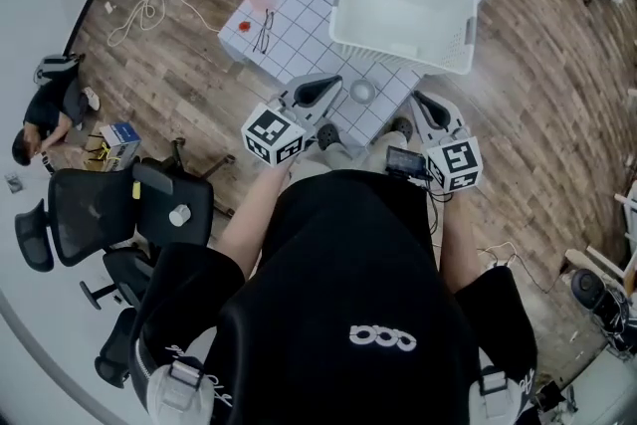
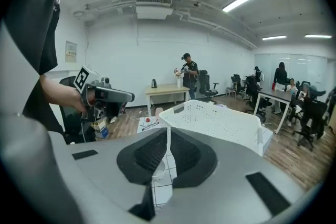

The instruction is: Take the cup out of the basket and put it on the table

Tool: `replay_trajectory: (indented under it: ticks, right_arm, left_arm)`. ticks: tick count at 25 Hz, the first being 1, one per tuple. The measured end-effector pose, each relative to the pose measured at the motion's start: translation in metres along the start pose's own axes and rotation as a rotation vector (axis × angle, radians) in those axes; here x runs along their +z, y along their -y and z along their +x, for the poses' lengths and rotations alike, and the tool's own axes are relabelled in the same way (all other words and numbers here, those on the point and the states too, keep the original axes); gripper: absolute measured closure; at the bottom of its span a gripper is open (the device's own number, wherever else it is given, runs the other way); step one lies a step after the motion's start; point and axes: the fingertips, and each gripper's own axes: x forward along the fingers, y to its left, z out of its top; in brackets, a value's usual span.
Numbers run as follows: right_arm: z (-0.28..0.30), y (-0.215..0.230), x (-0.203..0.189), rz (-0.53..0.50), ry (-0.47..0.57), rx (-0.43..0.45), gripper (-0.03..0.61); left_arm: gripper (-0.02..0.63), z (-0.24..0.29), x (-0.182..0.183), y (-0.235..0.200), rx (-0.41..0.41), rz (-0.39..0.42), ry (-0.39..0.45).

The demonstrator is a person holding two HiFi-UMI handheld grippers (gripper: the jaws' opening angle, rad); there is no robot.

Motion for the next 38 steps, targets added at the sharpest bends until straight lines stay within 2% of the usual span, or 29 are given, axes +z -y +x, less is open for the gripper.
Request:
replay_trajectory:
  ticks: [6,10,23,27,38]
  right_arm:
    - [-0.022,0.024,0.028,0.033,0.063,-0.008,0.552]
    - [-0.034,0.045,0.034,0.046,0.084,0.018,0.554]
    - [-0.064,0.095,0.009,-0.002,0.032,0.143,0.552]
    - [-0.068,0.103,0.004,0.006,0.030,0.148,0.554]
    - [-0.072,0.121,-0.002,0.055,0.041,0.140,0.552]
  left_arm:
    - [0.606,0.023,0.013,0.012,0.018,0.023,0.024]
    - [0.606,0.044,0.018,0.021,0.060,0.038,0.034]
    - [0.606,0.115,0.033,0.062,0.136,0.074,0.026]
    - [0.606,0.126,0.033,0.068,0.136,0.110,-0.004]
    - [0.606,0.140,0.040,0.060,0.152,0.103,-0.017]
